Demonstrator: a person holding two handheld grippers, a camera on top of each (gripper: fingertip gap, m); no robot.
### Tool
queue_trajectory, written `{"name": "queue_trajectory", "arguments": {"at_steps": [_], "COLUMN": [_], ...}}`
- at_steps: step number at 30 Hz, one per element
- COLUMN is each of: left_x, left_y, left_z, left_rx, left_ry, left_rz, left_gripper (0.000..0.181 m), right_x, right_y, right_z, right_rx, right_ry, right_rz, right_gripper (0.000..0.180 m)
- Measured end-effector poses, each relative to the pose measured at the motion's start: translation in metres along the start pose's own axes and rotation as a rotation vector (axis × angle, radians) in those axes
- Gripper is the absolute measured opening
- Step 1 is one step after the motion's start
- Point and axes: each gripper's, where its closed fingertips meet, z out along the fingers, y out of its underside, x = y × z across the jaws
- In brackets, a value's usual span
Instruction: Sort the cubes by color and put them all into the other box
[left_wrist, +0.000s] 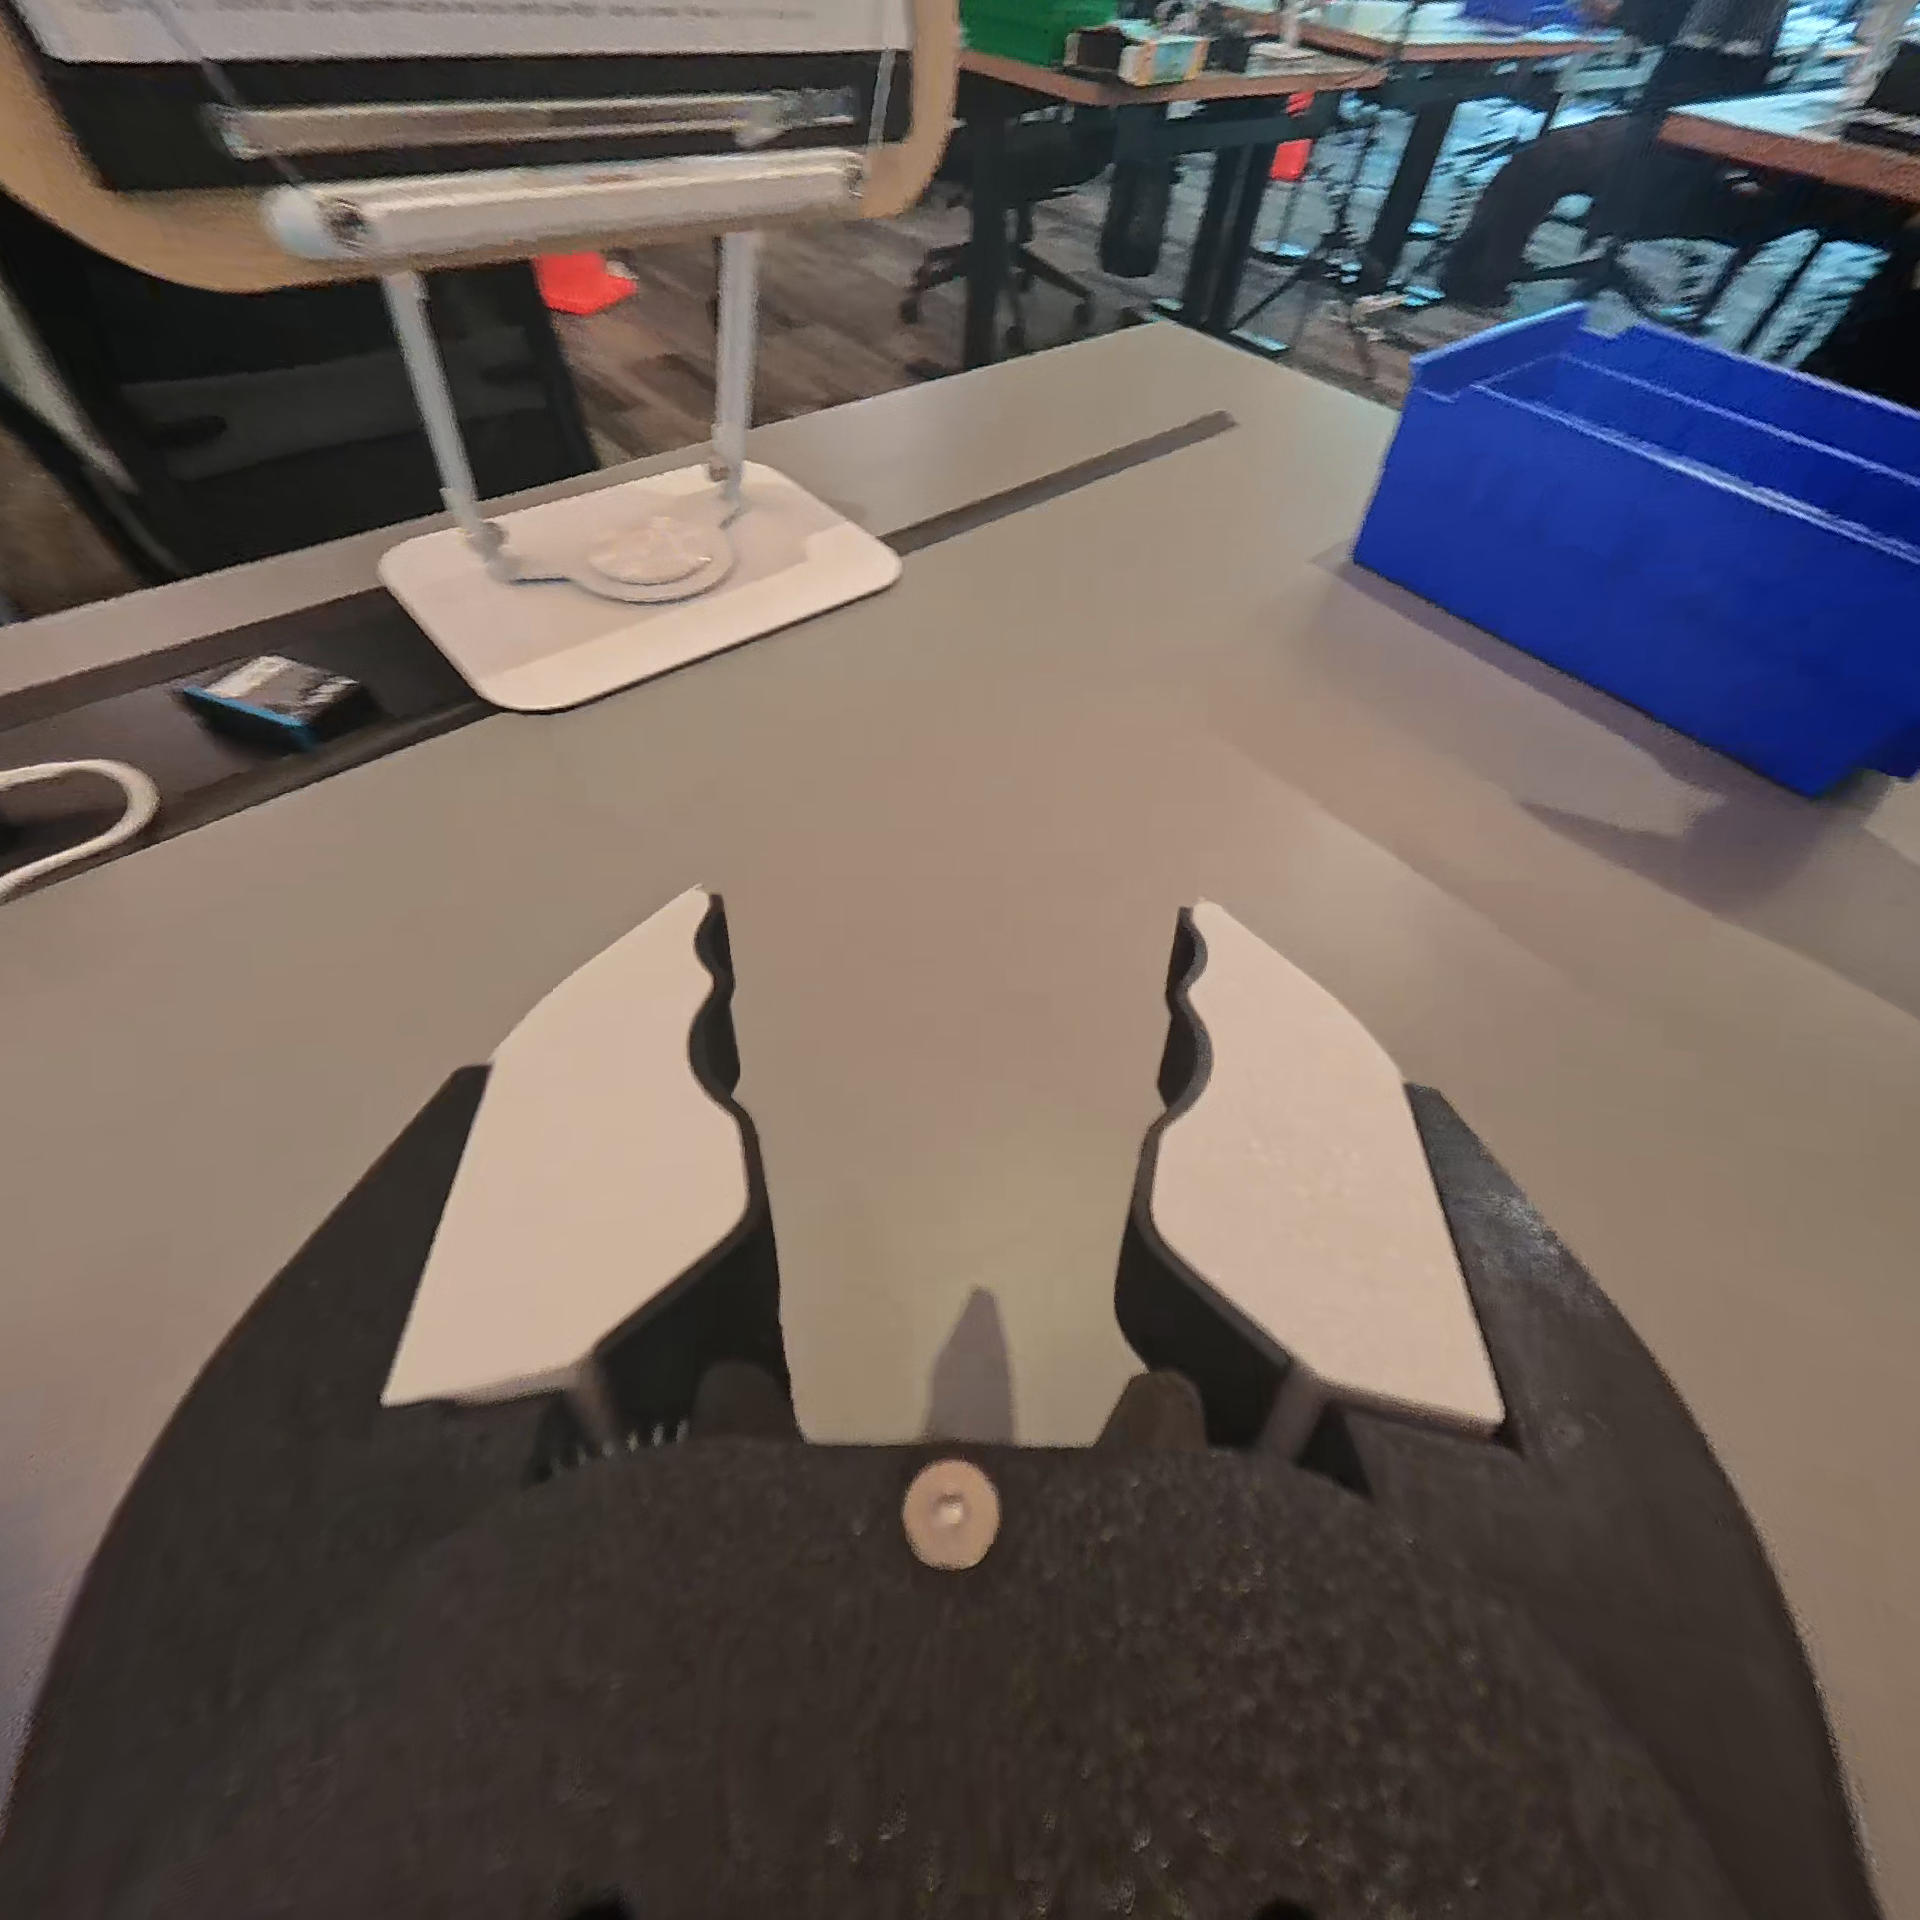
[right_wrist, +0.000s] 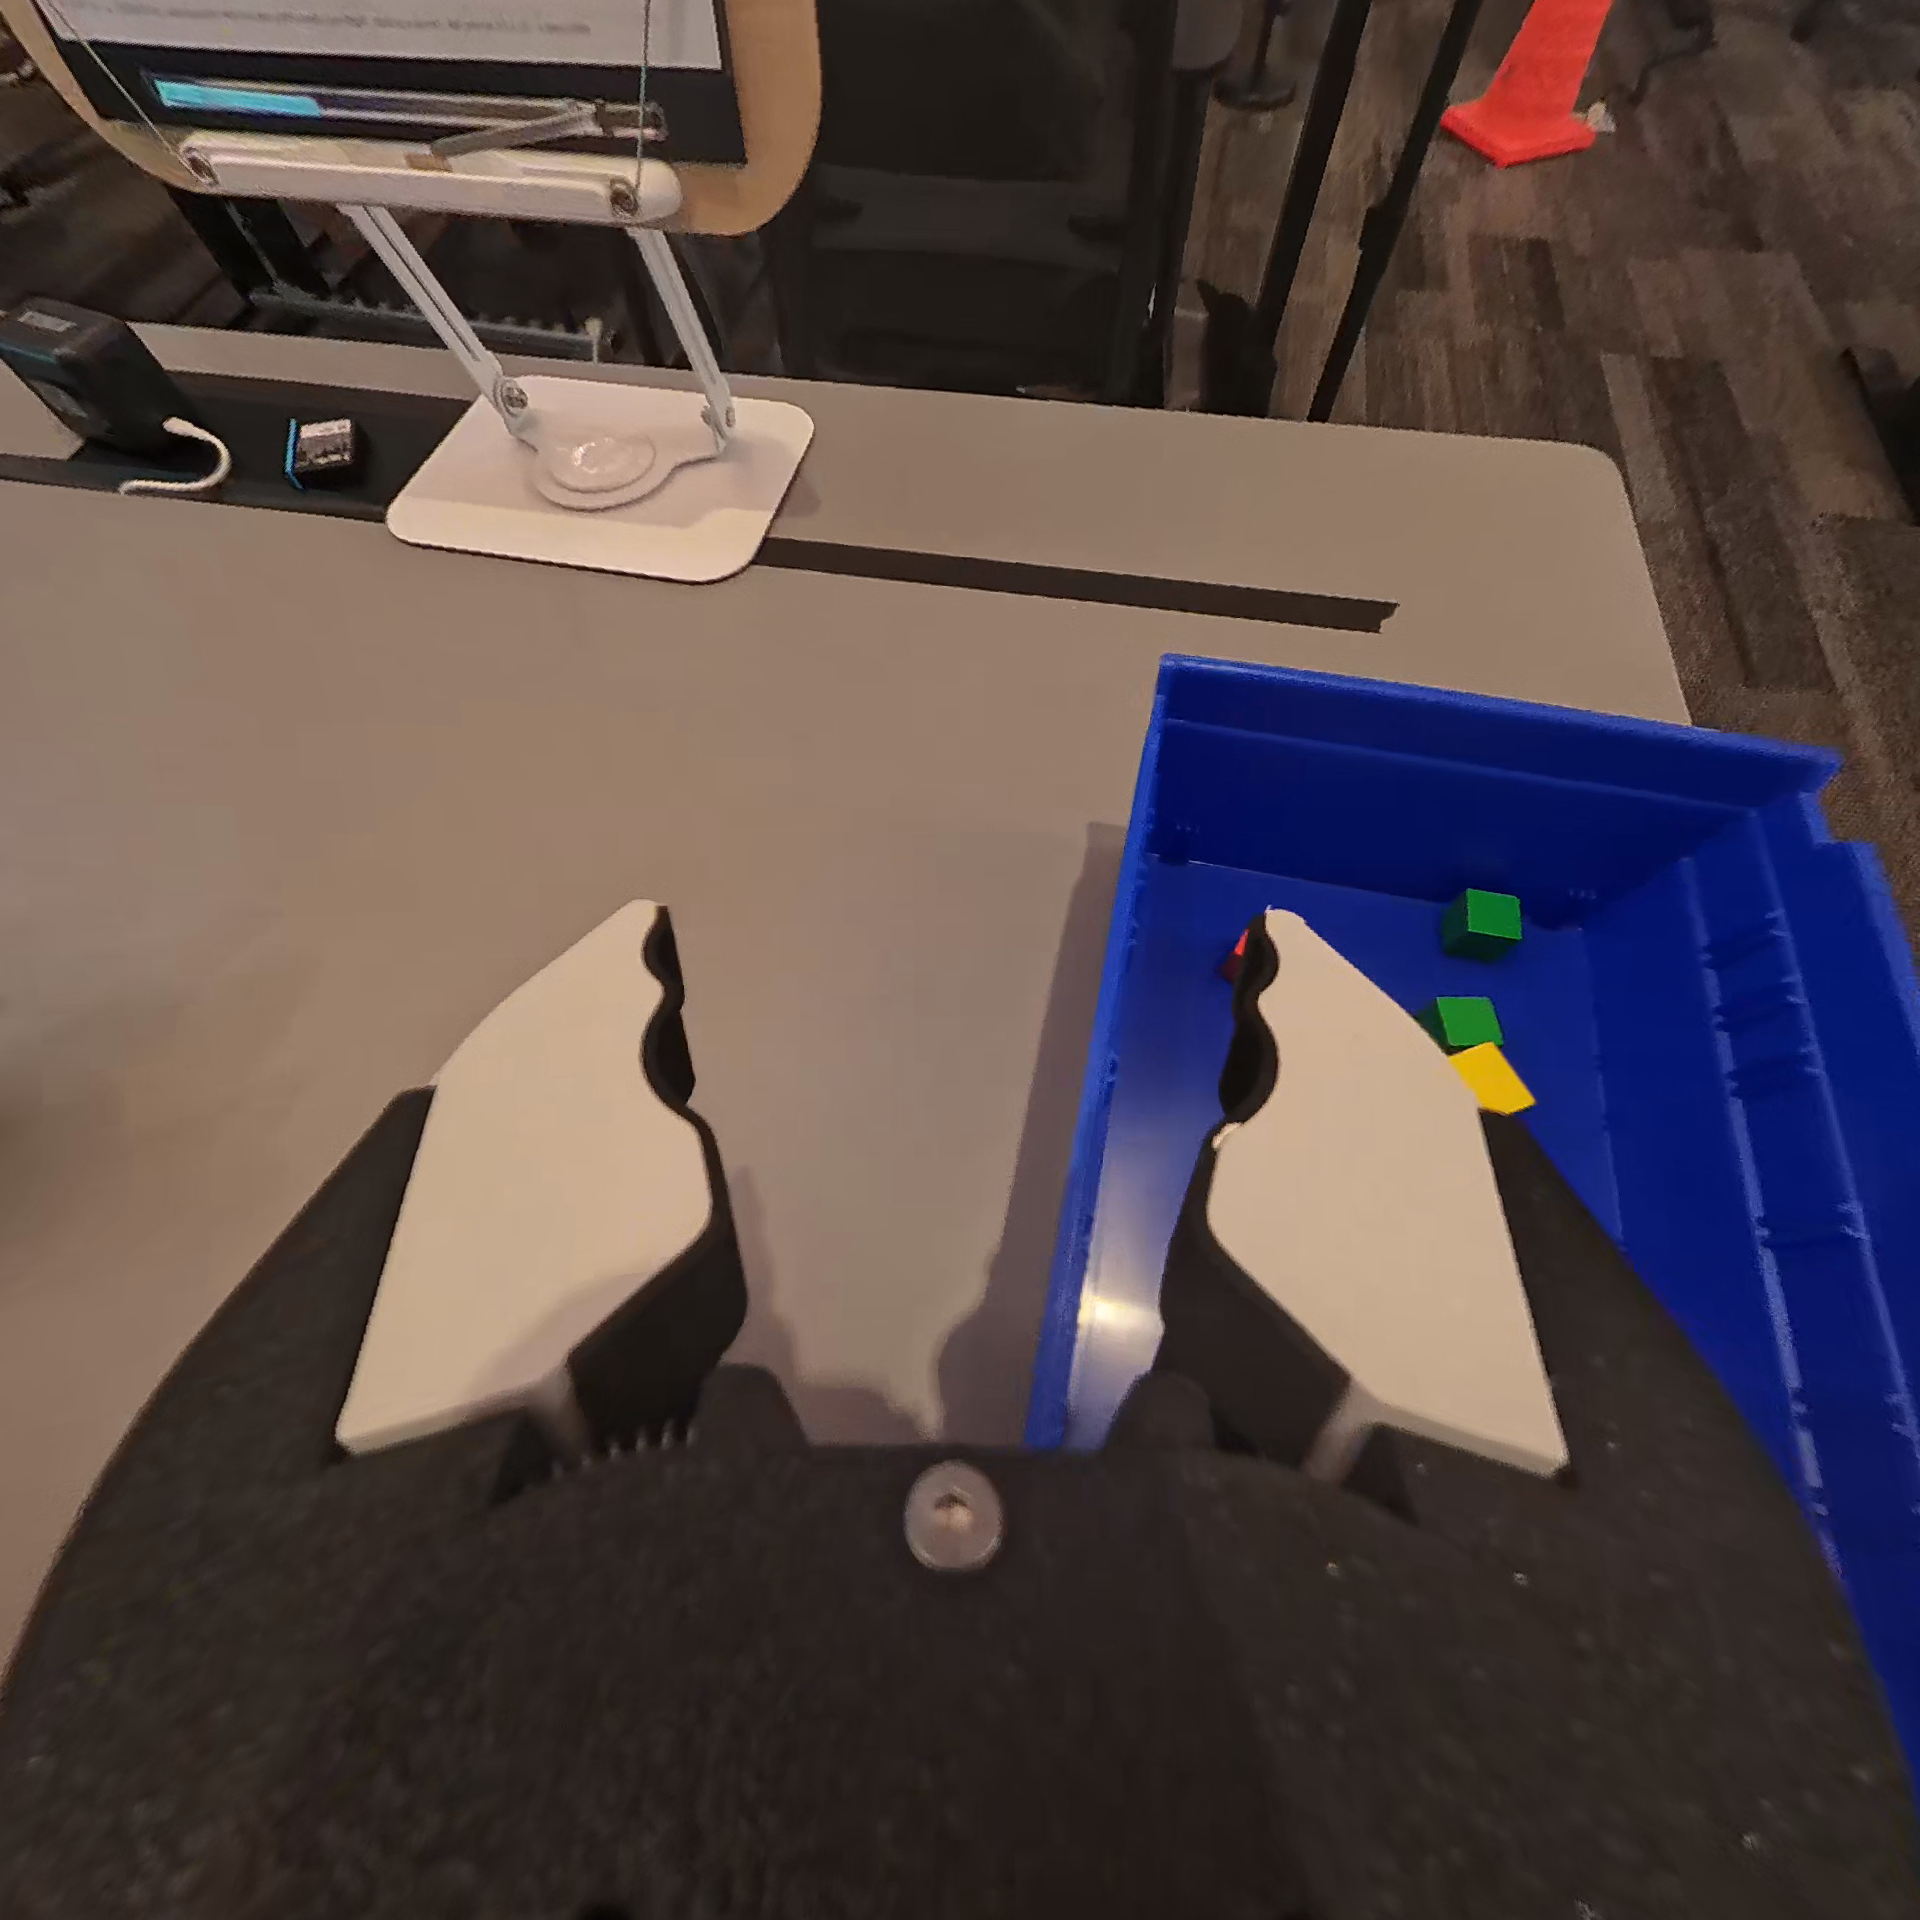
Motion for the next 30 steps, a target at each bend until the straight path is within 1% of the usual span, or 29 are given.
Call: {"name": "queue_trajectory", "arguments": {"at_steps": [6, 10, 13, 21, 30], "left_x": [-0.028, -0.037, -0.04, -0.048, -0.049], "left_y": [-0.015, -0.012, -0.006, 0.006, 0.009], "left_z": [-0.054, -0.084, -0.1, -0.12, -0.125], "left_rx": [-0.013, -0.021, -0.029, -0.047, -0.062], "left_ry": [-0.223, -0.295, -0.33, -0.379, -0.391], "left_rz": [0.008, -0.033, -0.049, -0.078, -0.078], "left_gripper": [0.08, 0.08, 0.08, 0.081, 0.081], "right_x": [-0.016, -0.024, -0.03, -0.033, -0.029], "right_y": [0.01, 0.013, 0.015, 0.014, 0.017], "right_z": [-0.001, 0.0, 0.002, 0.001, 0.0], "right_rx": [0.027, 0.04, 0.037, 0.046, 0.029], "right_ry": [0.006, -0.003, -0.022, -0.034, -0.022], "right_rz": [0.011, 0.008, 0.007, 0.002, 0.004], "right_gripper": [0.11, 0.111, 0.112, 0.112, 0.113]}}
